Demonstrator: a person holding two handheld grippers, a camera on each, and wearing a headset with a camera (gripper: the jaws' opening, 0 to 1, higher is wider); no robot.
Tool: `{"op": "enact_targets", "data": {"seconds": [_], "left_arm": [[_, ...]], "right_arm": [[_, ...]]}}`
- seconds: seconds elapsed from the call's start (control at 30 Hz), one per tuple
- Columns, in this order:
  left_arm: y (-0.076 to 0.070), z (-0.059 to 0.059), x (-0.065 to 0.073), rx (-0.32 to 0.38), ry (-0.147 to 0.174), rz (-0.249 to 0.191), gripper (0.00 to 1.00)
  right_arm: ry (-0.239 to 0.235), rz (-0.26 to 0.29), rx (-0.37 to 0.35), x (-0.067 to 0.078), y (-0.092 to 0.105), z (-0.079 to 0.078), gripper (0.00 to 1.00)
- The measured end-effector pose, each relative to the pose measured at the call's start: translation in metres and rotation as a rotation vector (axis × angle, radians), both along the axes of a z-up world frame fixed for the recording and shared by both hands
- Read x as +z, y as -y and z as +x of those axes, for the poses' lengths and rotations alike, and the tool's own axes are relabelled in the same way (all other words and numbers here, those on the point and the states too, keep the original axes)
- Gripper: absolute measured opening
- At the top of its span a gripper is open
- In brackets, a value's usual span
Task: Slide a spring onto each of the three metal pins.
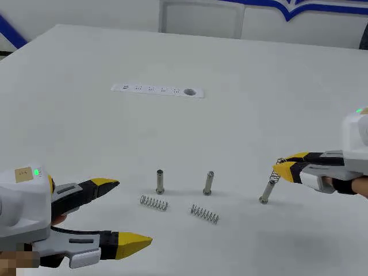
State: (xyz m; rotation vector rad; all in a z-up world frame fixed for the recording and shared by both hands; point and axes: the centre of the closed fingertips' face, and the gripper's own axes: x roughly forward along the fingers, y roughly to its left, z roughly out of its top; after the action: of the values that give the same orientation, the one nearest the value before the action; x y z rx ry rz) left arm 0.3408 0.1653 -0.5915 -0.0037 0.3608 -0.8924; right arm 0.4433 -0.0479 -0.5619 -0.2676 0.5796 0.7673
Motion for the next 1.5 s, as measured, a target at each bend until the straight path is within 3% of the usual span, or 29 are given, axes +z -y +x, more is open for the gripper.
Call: {"op": "enact_targets", "data": {"seconds": [0.53, 0.87, 1.5], "left_arm": [[0.000, -0.001, -0.001, 0.000, -0.004, -0.001, 0.82], [0.000, 0.000, -0.002, 0.001, -0.005, -0.002, 0.82], [0.000, -0.001, -0.003, 0.001, -0.009, 0.001, 0.82]], "right_arm": [[-0.012, 0.031, -0.022, -0.008, 0.002, -0.001, 0.12], [-0.033, 0.059, -0.037, -0.028, 0.004, 0.000, 0.12], [-0.047, 0.033, -0.005, -0.055, 0.003, 0.005, 0.12]]}}
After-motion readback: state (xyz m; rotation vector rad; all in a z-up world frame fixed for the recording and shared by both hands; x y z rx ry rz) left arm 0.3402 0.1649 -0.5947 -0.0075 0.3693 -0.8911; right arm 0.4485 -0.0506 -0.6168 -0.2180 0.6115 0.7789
